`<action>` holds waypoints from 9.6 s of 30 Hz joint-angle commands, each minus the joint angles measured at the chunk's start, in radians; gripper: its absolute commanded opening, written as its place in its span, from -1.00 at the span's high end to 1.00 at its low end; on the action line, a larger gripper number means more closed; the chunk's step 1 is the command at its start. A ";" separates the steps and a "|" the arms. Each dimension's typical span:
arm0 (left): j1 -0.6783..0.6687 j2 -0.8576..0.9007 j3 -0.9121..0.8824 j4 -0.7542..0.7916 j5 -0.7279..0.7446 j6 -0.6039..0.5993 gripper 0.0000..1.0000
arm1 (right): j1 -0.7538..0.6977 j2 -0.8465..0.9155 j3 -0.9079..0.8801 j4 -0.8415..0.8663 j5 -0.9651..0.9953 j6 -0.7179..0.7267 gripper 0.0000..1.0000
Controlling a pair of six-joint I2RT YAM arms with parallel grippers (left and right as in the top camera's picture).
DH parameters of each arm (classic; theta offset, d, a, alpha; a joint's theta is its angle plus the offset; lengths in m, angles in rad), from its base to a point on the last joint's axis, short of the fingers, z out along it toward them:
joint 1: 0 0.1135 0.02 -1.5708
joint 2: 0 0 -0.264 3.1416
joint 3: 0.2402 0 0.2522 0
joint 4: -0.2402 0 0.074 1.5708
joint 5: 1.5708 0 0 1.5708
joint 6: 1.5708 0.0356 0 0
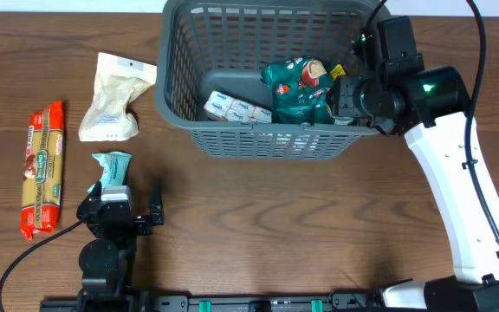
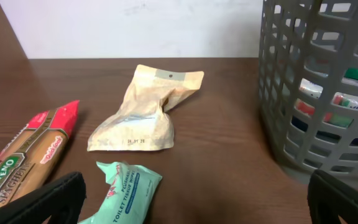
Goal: Pack container
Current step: 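Lower the bottle into the basket and open the right gripper, then withdraw the right gripper to the right side, then move the left gripper down onto the mint-green wipes pack and grasp it, then lift the wipes pack and carry it over the basket, then release the wipes pack into the basket with the left gripper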
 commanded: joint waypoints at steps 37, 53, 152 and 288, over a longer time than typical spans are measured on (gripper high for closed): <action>0.004 -0.006 -0.027 -0.005 -0.001 0.013 -0.97 | -0.359 -0.016 0.463 -0.238 0.588 0.313 -0.98; 0.004 -0.006 -0.027 -0.005 -0.001 0.013 -0.97 | -0.418 -0.014 0.462 -0.253 0.571 0.320 -0.99; 0.265 1.495 0.864 -0.558 0.099 0.196 -0.97 | -0.419 -0.014 0.462 -0.253 0.570 0.320 -0.99; -0.267 1.800 1.605 -0.314 0.425 0.112 -0.87 | -0.419 -0.014 0.462 -0.253 0.571 0.320 -0.98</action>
